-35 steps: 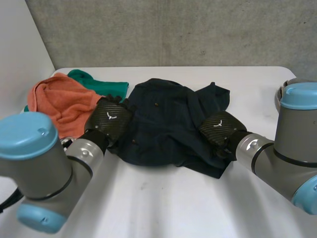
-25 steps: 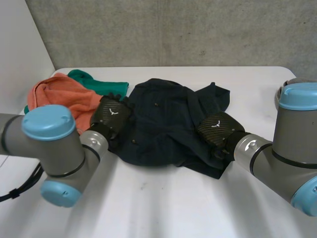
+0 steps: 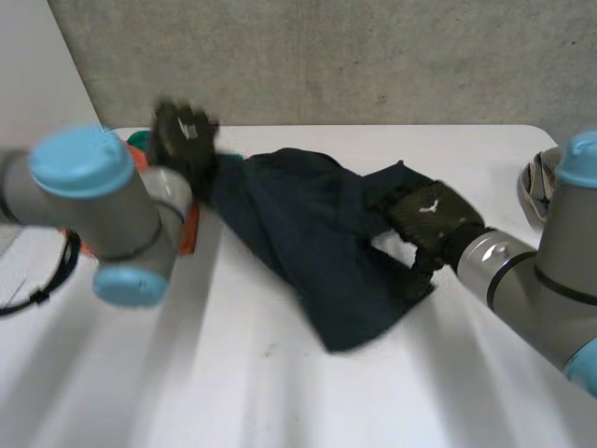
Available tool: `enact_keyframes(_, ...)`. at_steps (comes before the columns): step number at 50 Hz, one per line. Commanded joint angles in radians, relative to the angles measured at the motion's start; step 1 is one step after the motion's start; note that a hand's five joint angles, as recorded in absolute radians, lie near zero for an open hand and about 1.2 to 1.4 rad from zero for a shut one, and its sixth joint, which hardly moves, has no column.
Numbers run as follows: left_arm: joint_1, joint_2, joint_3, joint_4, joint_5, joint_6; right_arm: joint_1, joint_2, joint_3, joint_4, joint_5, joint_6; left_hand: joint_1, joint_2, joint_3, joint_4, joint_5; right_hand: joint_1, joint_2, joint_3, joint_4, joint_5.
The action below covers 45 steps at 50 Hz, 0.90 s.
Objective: Fold the laundry.
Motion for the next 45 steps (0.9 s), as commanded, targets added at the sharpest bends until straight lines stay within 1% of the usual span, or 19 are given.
enact_keyframes(1, -0.042, 0.069, 0.246, 0.054, -0.012, -0.044, -0.053, -0.058, -0.024, -0.003, 0.051, 0.13, 0.249, 0.203, 0.217, 0.203, 0.26, -0.049, -0.037, -0.035, -0.034, -0.048)
enact_keyframes(5, -0.102, 0.03, 0.347, -0.004, 0.054, -0.102, -0.099, -0.069, -0.046, 0.002, 0.054, 0.151, 0.249, 0.203, 0.217, 0.203, 0.26, -0.049, -0.037, -0.035, -0.034, -0.048)
enact_keyframes(6, -0.127, 0.006, 0.362, -0.036, 0.097, -0.13, -0.116, -0.069, -0.055, 0.005, 0.055, 0.151, 0.249, 0.203, 0.217, 0.203, 0.26, -0.049, -0.037, -0.035, -0.034, -0.048)
enact_keyframes(14, -0.267, -0.114, 0.314, -0.133, 0.289, -0.242, -0.182, -0.064, -0.096, 0.041, 0.059, 0.154, 0.249, 0.203, 0.217, 0.203, 0.26, -0.049, -0.037, -0.035, -0.034, -0.048)
enact_keyframes(16, -0.296, -0.134, 0.286, -0.133, 0.333, -0.256, -0.19, -0.063, -0.103, 0.045, 0.059, 0.153, -0.054, -0.1, -0.086, -0.1, -0.043, -0.049, -0.037, -0.035, -0.034, -0.048)
enact_keyframes(17, -0.321, -0.155, 0.263, -0.129, 0.371, -0.262, -0.196, -0.057, -0.107, 0.048, 0.059, 0.153, -0.442, -0.488, -0.474, -0.489, -0.432, -0.049, -0.037, -0.035, -0.034, -0.048)
enact_keyframes(18, -0.332, -0.166, 0.251, -0.127, 0.387, -0.265, -0.199, -0.052, -0.109, 0.048, 0.057, 0.153, -0.556, -0.602, -0.589, -0.603, -0.546, -0.049, -0.037, -0.035, -0.034, -0.048)
enact_keyframes(20, -0.349, -0.18, 0.229, -0.126, 0.405, -0.267, -0.2, -0.046, -0.113, 0.052, 0.057, 0.151, -0.66, -0.706, -0.692, -0.706, -0.649, -0.049, -0.037, -0.035, -0.034, -0.048)
enact_keyframes(21, -0.356, -0.183, 0.211, -0.124, 0.401, -0.264, -0.203, -0.038, -0.116, 0.057, 0.055, 0.151, -0.843, -0.889, -0.876, -0.89, -0.833, -0.049, -0.037, -0.035, -0.034, -0.048)
enact_keyframes(22, -0.358, -0.178, 0.202, -0.124, 0.395, -0.259, -0.204, -0.034, -0.118, 0.061, 0.054, 0.151, -0.947, -0.993, -0.979, -0.994, -0.937, -0.049, -0.037, -0.035, -0.034, -0.048)
enact_keyframes(24, -0.355, -0.16, 0.186, -0.123, 0.375, -0.248, -0.202, -0.028, -0.121, 0.071, 0.049, 0.151, -0.972, -1.018, -1.005, -1.019, -0.962, -0.049, -0.037, -0.035, -0.034, -0.048)
enact_keyframes(28, -0.327, -0.051, 0.134, -0.124, 0.278, -0.231, -0.191, -0.022, -0.121, 0.094, 0.013, 0.136, -0.972, -1.018, -1.005, -1.019, -0.962, -0.049, -0.037, -0.035, -0.034, -0.048)
enact_keyframes(29, -0.315, 0.007, 0.101, -0.129, 0.22, -0.233, -0.181, -0.023, -0.116, 0.103, -0.021, 0.115, -0.972, -1.018, -1.005, -1.019, -0.962, -0.049, -0.037, -0.035, -0.034, -0.048)
enact_keyframes(32, -0.304, 0.104, 0.039, -0.139, 0.122, -0.239, -0.168, -0.028, -0.106, 0.117, -0.087, 0.06, -0.972, -1.018, -1.005, -1.019, -0.962, -0.049, -0.037, -0.035, -0.034, -0.048)
enact_keyframes(33, -0.304, 0.166, -0.011, -0.156, 0.062, -0.25, -0.161, -0.032, -0.092, 0.129, -0.142, 0.014, -0.972, -1.018, -1.005, -1.019, -0.962, -0.048, -0.035, -0.033, -0.032, -0.046)
enact_keyframes(36, -0.312, 0.237, -0.094, -0.196, -0.005, -0.264, -0.156, -0.038, -0.072, 0.141, -0.237, -0.074, -0.966, -1.012, -0.998, -1.013, -0.956, 0.077, 0.089, 0.091, 0.092, 0.078)
enact_keyframes(37, -0.321, 0.274, -0.149, -0.233, -0.031, -0.271, -0.153, -0.038, -0.058, 0.147, -0.295, -0.136, -0.861, -0.907, -0.893, -0.908, -0.851, 0.141, 0.154, 0.156, 0.156, 0.142)
enact_keyframes(41, -0.358, 0.311, -0.266, -0.326, -0.032, -0.285, -0.15, -0.013, -0.044, 0.167, -0.386, -0.288, -0.661, -0.707, -0.693, -0.708, -0.65, 0.226, 0.239, 0.241, 0.242, 0.227)
enact_keyframes(45, -0.376, 0.307, -0.34, -0.415, -0.026, -0.314, -0.141, 0.061, -0.072, 0.173, -0.391, -0.407, -0.584, -0.63, -0.617, -0.631, -0.574, 0.274, 0.286, 0.288, 0.289, 0.275)
